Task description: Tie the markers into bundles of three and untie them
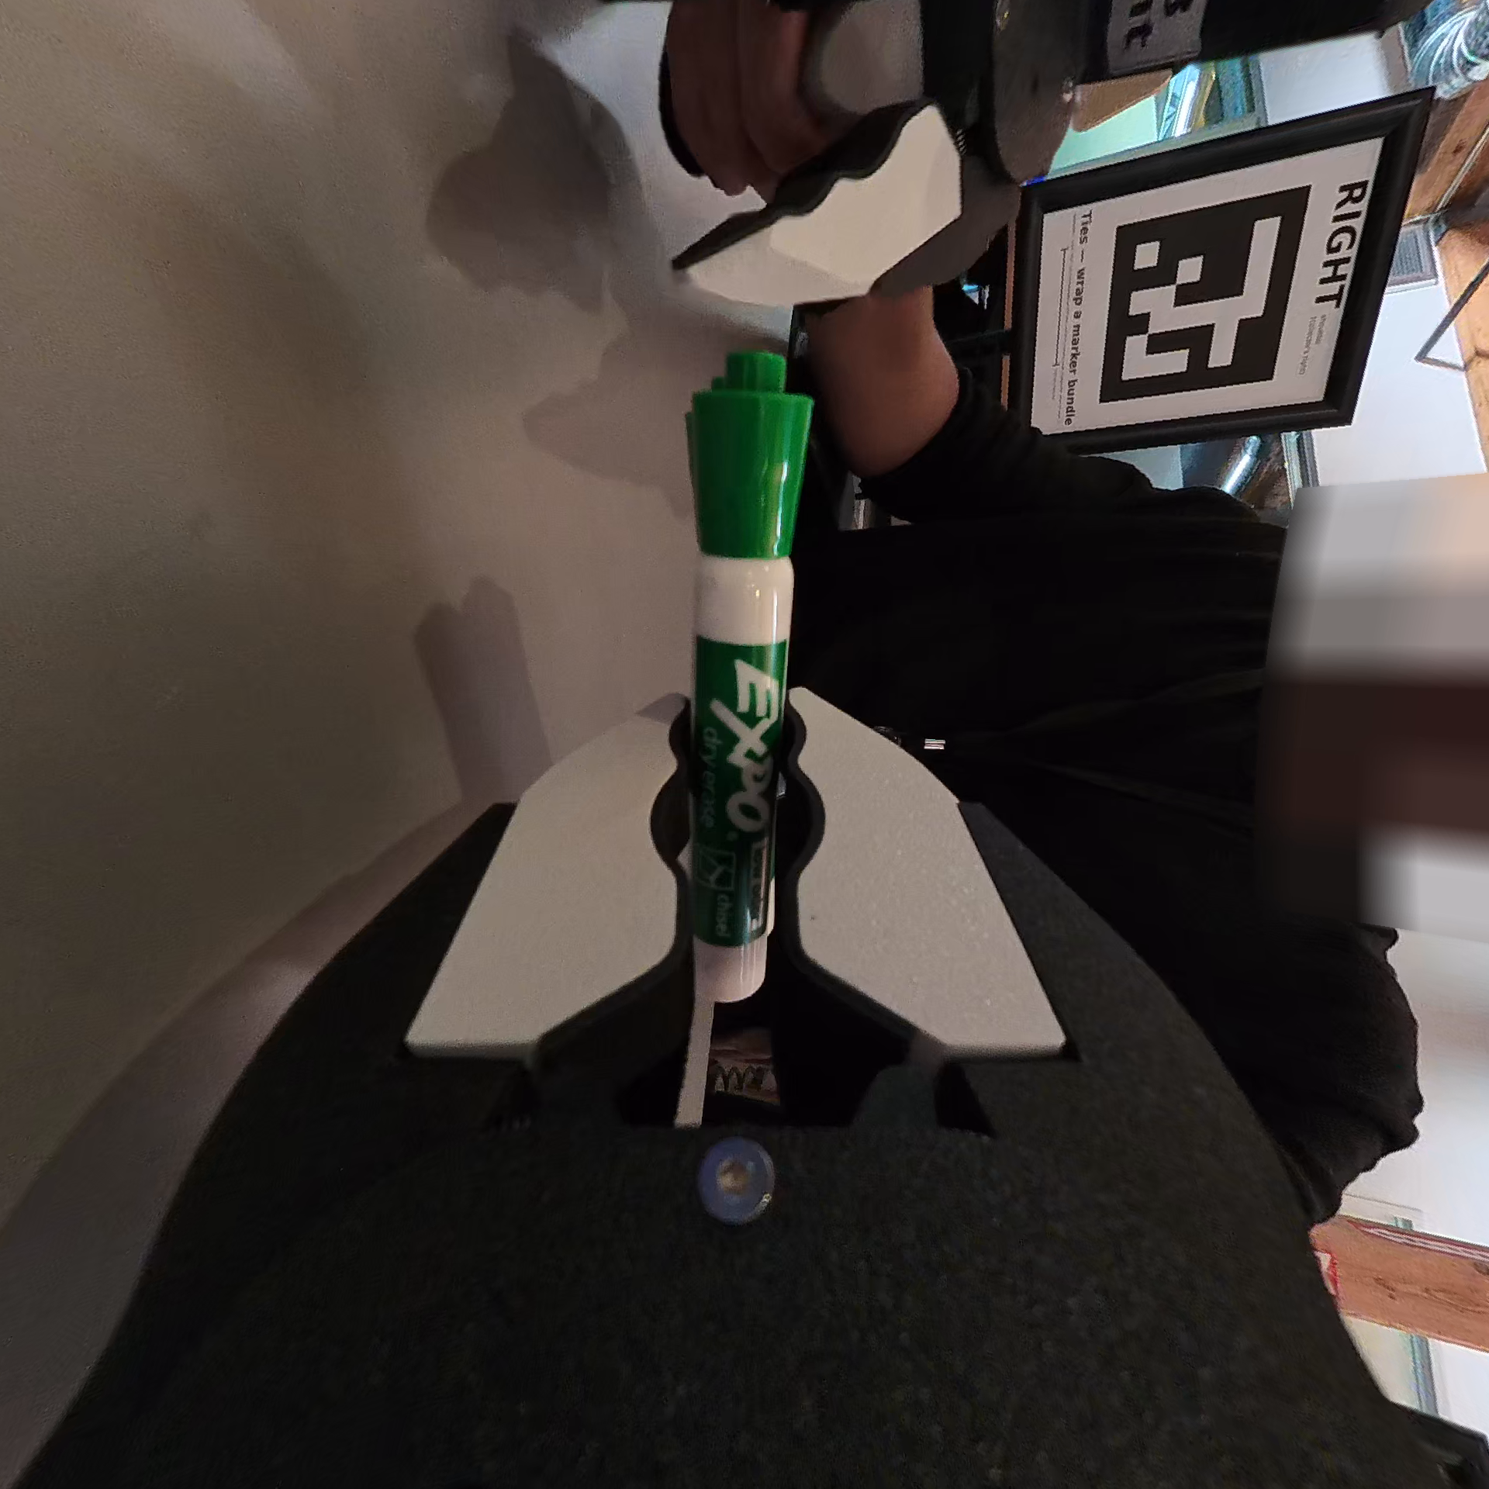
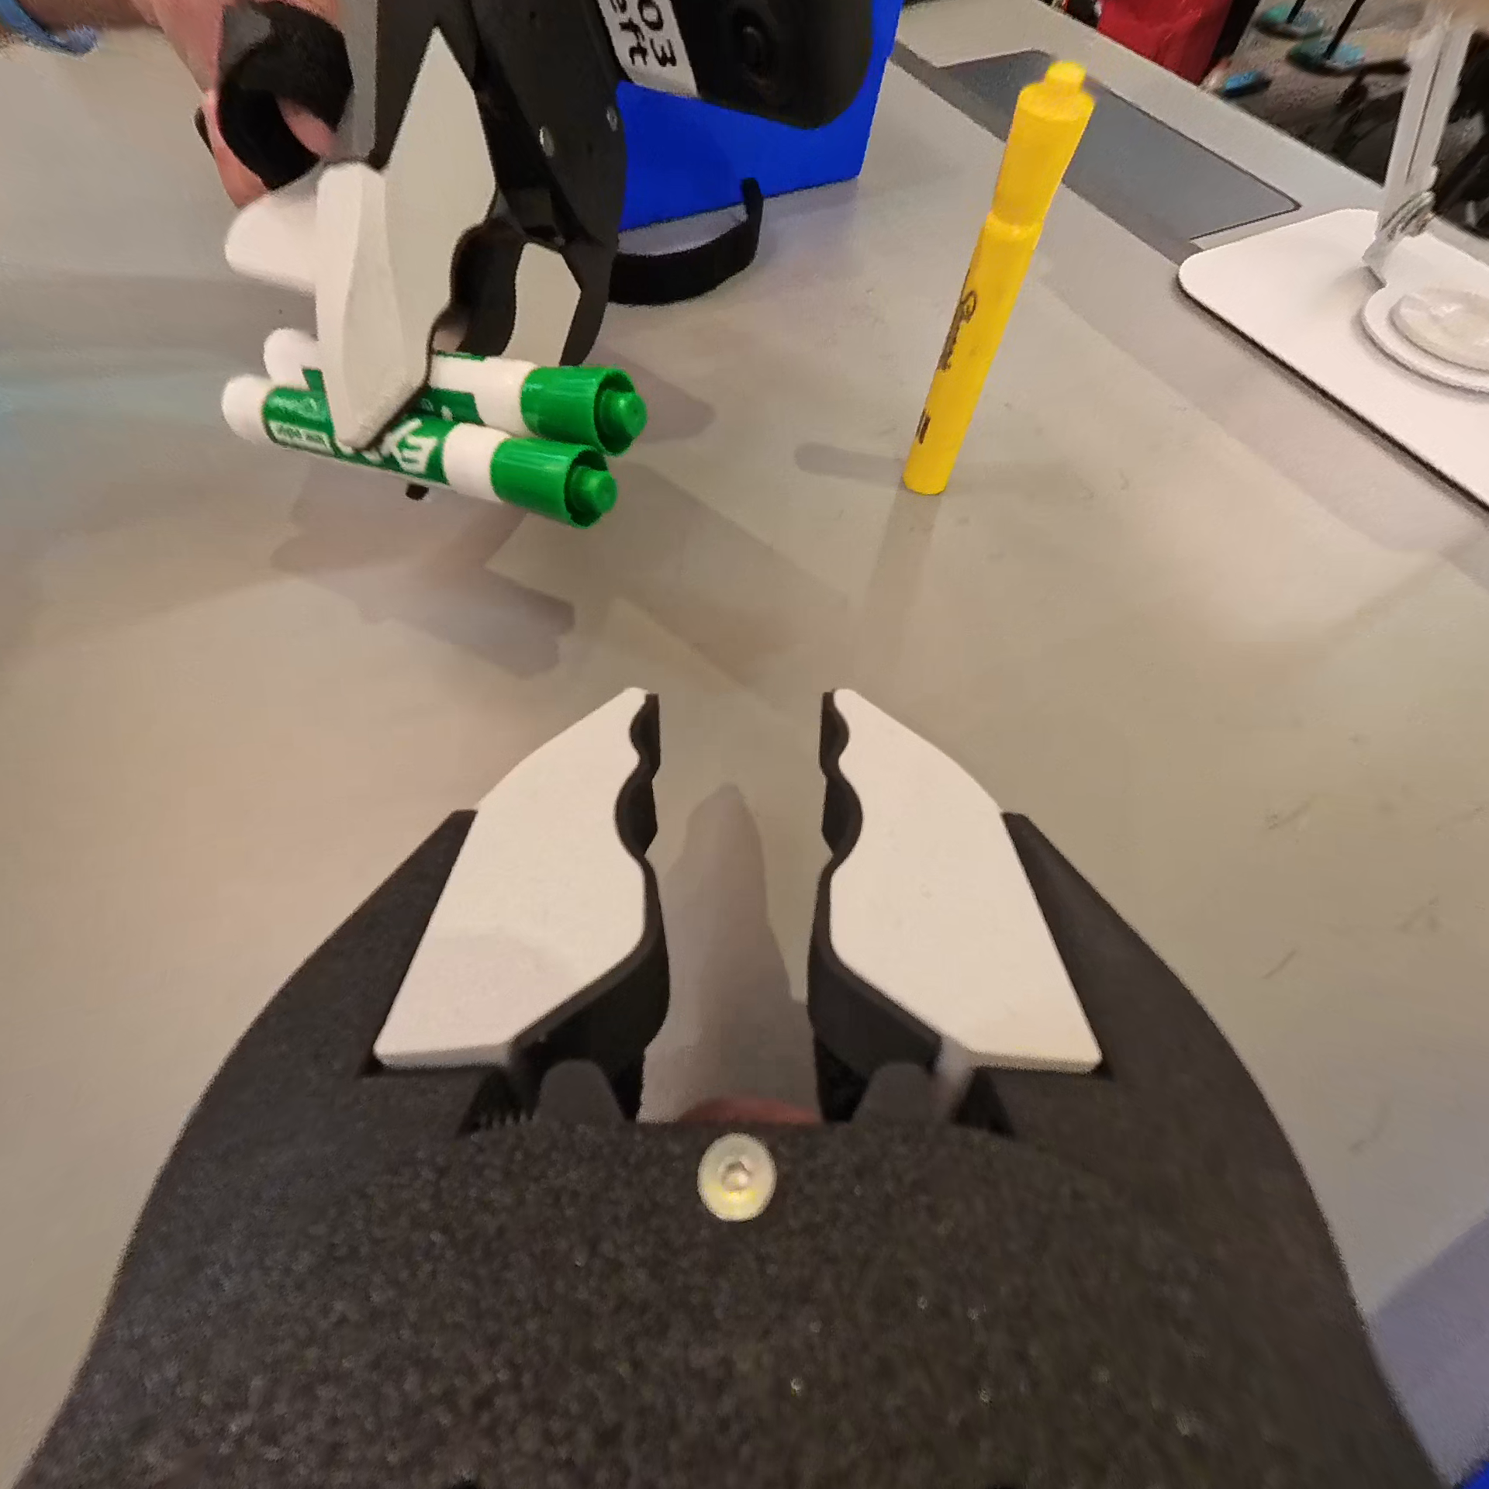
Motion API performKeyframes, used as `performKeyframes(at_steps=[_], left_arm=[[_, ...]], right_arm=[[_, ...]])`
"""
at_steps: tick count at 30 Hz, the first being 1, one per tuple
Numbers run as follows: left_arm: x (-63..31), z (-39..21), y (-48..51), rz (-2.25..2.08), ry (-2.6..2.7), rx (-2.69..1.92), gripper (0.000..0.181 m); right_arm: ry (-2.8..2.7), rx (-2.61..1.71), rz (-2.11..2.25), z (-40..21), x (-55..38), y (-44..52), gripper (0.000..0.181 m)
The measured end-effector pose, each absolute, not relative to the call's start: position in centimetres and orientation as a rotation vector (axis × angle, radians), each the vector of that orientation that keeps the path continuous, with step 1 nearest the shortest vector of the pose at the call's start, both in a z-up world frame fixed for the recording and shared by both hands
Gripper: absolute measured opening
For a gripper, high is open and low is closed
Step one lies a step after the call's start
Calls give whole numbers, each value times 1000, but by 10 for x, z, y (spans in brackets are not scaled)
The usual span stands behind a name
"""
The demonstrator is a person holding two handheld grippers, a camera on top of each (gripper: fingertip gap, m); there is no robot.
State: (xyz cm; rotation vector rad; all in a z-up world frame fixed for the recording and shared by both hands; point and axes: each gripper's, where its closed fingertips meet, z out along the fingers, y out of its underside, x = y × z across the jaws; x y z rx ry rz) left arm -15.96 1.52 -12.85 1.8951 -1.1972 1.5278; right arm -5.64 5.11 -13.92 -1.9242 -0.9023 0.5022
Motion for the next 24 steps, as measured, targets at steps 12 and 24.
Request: performKeyframes(at_steps=[12,24], left_arm=[[-167,-136,19,1510,-1204,1936,17],[-172,-142,20,1524,-1183,1937,18]], right_arm=[[-900,-1985,474,-115,-59,74,38],[-1253,-2097,187,-91,-91,165,44]])
